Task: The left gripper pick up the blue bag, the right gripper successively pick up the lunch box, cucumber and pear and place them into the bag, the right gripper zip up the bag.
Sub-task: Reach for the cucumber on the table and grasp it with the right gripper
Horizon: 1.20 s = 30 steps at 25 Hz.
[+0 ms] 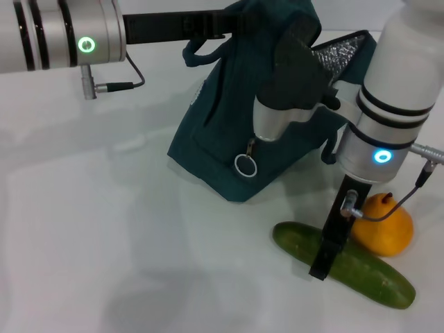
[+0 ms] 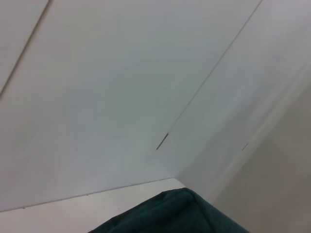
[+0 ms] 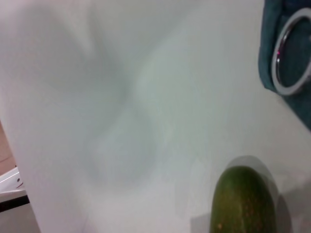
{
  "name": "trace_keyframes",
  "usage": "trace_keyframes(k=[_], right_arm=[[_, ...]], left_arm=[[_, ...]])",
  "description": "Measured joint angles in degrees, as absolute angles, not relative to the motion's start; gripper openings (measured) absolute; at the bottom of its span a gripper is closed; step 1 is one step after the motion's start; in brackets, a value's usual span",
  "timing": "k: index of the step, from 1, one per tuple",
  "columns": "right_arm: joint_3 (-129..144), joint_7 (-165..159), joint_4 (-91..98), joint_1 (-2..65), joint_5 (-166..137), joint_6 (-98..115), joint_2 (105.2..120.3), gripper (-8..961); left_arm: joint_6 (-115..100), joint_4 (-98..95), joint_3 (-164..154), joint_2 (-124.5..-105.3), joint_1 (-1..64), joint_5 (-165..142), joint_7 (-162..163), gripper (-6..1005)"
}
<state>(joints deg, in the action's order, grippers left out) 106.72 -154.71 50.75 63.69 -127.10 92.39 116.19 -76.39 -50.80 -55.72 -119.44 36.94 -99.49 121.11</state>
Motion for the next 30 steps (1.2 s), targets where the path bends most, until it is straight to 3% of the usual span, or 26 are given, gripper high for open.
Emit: trace_keyframes(k=[17,30], right_arm=[[110.67,-154.74,50.45,63.63,-126.18,90.02,116.19,872],[113.53,-155.21,50.24,64.13,-126.28,89.96,116.19,619]], left_arm=[[-74.92,-50.80,-55.77,-119.35,36.97,-99.90,121.11,64],[-74.92,-50.06,-56.08,-119.49,37.03,-99.52,121.24,65]])
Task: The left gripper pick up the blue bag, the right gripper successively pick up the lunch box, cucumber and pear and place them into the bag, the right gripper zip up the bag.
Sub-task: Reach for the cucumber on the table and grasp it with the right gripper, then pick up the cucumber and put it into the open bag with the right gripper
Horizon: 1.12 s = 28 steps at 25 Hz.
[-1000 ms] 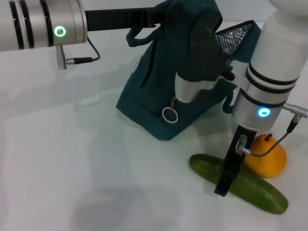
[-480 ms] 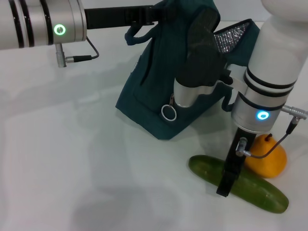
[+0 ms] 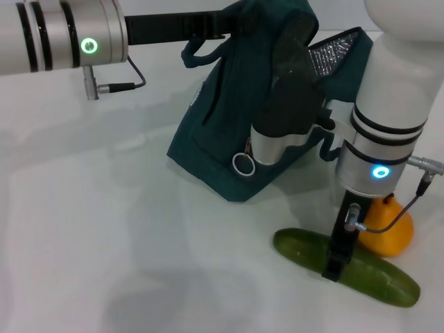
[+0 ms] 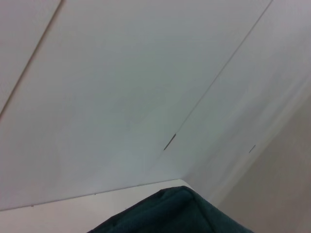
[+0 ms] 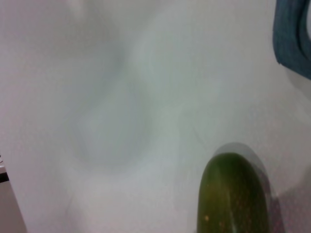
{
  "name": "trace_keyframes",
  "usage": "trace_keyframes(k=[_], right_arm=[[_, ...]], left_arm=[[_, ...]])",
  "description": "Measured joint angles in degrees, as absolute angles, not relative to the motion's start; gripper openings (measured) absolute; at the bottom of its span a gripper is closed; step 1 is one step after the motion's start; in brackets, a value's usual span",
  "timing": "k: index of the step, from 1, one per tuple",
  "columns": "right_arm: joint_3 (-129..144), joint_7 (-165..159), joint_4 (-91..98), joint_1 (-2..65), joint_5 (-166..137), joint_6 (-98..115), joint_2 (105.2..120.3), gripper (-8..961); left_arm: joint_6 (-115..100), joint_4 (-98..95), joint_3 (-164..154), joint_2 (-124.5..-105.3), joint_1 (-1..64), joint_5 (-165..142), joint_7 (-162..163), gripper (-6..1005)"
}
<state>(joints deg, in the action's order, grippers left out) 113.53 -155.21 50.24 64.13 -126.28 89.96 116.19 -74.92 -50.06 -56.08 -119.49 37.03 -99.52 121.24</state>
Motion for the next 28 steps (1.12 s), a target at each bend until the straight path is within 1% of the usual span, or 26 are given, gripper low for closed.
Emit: trace_keyframes(k=[3,8,14,22,25,28], right_arm=[[113.59,-155.22,50.16,64.02,-126.38,90.26,116.20,558],[110.87,-154.11,51.00,62.72,-127.26,91.35,115.98,547],[98.70,-146.72,55.11,54.91,-127.47,93.89,115.48,546],[75.78,-131.54,55.39,44.24,-126.23,99.26,115.39,546],[65.31,-123.13,53.76,39.94,-122.07,102.71,115.35,547],[54.93,-114.63,49.37,37.06,-115.20,106.93,114.87,547]], left_arm=[[-74.94,-50.04,-56.06,-119.48,37.04,-99.51,121.22,65],[-74.97,-49.92,-55.80,-119.36,36.90,-99.50,121.20,66],[-74.95,-49.65,-55.73,-119.21,36.76,-99.72,121.11,66],[-74.88,-49.65,-55.72,-119.17,36.74,-99.90,121.26,64],[-74.82,-49.60,-55.72,-119.21,36.73,-99.90,121.20,64],[-74.79,-49.58,-55.72,-119.24,36.74,-99.89,121.20,64]])
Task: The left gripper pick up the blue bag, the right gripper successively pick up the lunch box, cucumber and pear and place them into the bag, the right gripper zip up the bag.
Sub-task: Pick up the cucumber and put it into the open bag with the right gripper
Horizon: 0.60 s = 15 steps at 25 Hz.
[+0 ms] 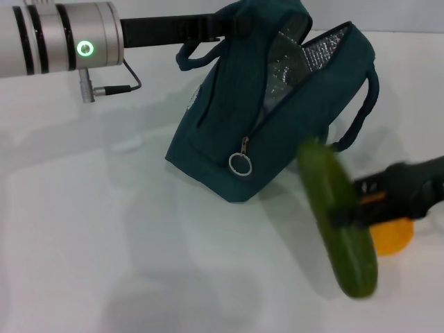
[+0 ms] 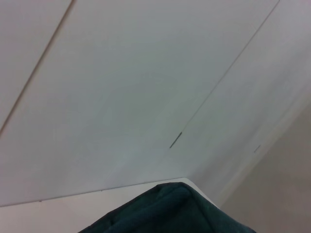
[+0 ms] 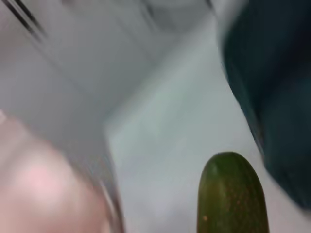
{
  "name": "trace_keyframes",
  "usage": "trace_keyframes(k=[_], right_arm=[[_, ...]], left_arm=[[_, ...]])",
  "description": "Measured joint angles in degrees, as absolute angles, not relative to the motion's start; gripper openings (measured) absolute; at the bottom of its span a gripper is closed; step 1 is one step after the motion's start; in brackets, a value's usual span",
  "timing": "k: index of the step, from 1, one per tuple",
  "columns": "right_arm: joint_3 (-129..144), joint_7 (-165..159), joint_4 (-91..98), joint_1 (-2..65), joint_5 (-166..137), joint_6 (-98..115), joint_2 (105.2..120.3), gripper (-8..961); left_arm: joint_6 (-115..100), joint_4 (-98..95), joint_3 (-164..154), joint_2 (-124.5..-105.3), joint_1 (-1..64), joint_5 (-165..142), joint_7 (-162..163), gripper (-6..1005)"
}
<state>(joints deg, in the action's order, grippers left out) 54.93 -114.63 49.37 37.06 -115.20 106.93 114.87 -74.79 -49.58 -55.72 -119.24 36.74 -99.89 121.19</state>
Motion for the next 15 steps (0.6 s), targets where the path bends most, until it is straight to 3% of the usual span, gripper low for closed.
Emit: trace_keyframes(k=[6,11,15], right_arm=[[38.57,-91.15,35.98,30.57,-93.62,117.49,113.00,547],[36.65,-77.27,34.50,24.78,-80.64,116.16,114.90,546],[36.50,-65.31,29.50,23.79,-74.95,115.18,115.39,547]], left_arm=[[-74.79,-49.57,-55.72,-119.26,36.74,-99.93,121.37,65],[-75.11,-49.57,-55.95,-119.21,36.74,-99.94,121.66,65],[-75.24,-49.57,-56.06,-119.24,36.72,-99.94,121.81,66]])
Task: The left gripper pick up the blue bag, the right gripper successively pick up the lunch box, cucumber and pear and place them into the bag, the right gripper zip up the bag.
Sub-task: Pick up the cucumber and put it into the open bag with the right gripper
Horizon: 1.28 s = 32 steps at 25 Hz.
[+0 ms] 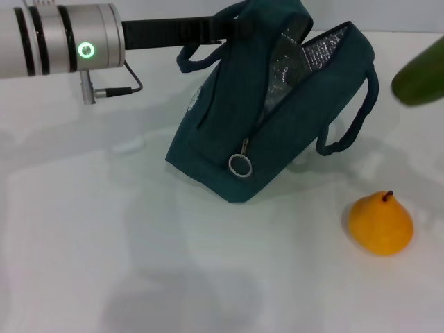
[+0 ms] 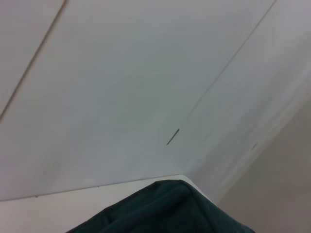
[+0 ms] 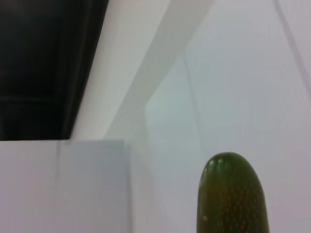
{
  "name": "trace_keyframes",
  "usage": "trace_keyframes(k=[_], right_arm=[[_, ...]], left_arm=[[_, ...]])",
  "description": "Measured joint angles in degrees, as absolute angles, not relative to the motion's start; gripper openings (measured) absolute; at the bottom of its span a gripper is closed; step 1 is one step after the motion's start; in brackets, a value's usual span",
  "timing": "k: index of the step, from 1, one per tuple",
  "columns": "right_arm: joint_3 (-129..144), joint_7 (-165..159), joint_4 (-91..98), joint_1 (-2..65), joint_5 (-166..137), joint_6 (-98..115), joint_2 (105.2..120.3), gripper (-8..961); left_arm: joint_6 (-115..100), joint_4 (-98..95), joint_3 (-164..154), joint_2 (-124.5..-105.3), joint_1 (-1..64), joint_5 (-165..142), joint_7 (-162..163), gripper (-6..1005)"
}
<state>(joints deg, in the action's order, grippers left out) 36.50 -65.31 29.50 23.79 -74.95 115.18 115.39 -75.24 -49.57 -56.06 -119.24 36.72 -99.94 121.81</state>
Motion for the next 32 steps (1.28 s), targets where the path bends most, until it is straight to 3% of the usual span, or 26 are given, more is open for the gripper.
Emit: trace_keyframes(k=[17,32], right_arm=[[43.56,-47.07,24.20,35.57,-73.02,97.93,115.67,547],[50.21,-38.97,17.04,36.18,-71.64,82.44,116.10,547]], left_arm=[[-75.94,-49.47,-56.43,-119.45,36.11,-99.93,123.02,64],[-75.94,-48.08,-56.42,-119.44,36.03,-99.66,122.76,64]])
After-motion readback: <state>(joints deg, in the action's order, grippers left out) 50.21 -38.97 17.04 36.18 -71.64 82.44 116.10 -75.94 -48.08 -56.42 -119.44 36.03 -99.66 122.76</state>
